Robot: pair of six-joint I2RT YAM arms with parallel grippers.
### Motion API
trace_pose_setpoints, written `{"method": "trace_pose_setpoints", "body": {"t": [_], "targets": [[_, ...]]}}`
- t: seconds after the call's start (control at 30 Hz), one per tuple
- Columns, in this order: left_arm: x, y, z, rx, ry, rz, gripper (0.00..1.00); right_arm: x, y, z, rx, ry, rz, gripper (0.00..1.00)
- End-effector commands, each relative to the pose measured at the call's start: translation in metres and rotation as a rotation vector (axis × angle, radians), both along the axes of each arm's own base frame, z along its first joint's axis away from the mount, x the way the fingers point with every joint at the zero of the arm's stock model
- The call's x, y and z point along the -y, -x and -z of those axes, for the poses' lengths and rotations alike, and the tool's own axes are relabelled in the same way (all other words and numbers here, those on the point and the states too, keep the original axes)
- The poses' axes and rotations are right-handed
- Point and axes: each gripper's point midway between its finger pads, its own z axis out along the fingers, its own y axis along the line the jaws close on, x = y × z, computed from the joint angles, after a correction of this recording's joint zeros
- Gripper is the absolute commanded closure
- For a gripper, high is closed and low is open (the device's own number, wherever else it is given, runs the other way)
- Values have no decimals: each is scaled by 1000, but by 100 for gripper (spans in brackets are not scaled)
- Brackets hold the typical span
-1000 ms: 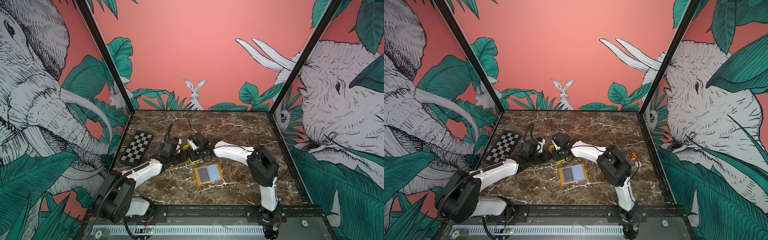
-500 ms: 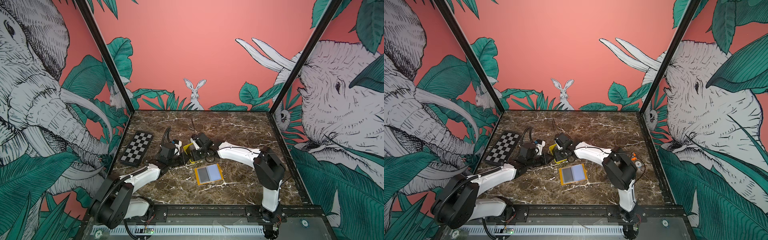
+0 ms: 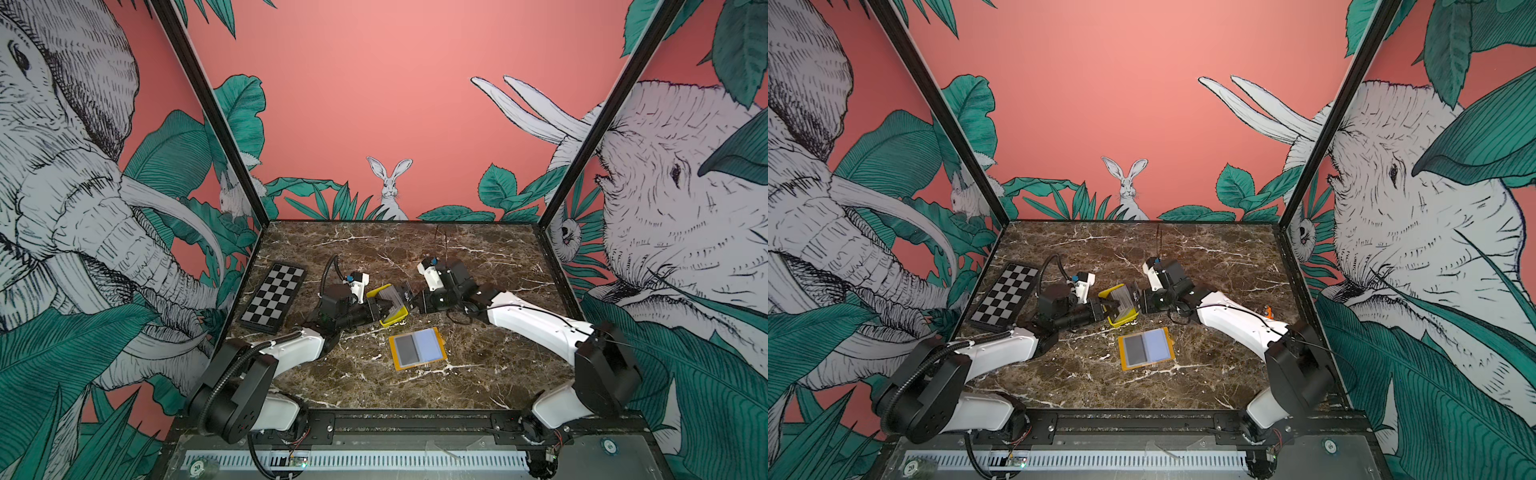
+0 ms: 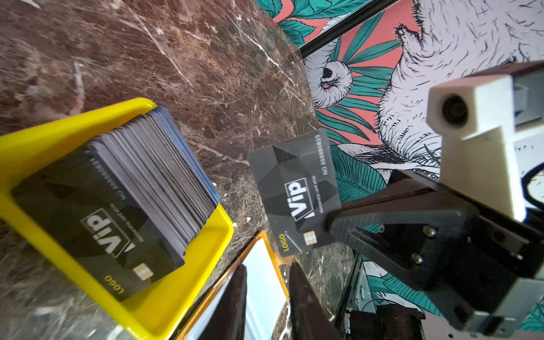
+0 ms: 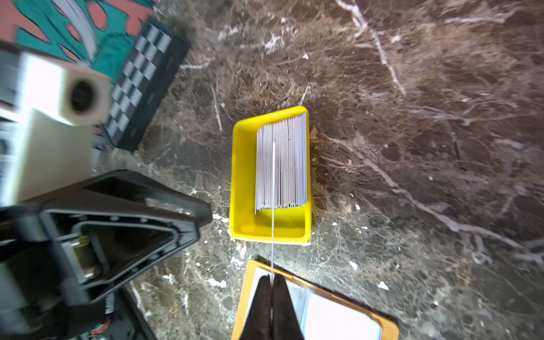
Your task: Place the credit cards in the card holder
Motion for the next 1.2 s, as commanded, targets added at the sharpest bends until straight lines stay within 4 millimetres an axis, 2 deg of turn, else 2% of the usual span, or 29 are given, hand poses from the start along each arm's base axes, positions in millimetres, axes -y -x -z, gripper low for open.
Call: {"method": "trace_pose_setpoints", "body": {"t": [0.0,0.1,0.3,0.5,0.63,0.77,1.17], "targets": [[28,1,-28,59,98,67,72,12,2,-17,13,-78,-13,100],[46,0,-31,62,136,95,71,34,3,-20,7,-93,17,100],[67,-12,-42,59,254,107,69,76,1,-30,-14,-194,92,100],[80,-18,-48,57,311,125,59,102,4,-47,-29,-322,120,100],[87,-12,-51,52,325,174,58,109,6,-61,-36,-429,116,100],[91,-10,-56,50,339,199,59,106,10,-73,-45,-518,78,100],[104,3,-79,50,392,309,59,97,16,-70,-73,-582,27,100]]}}
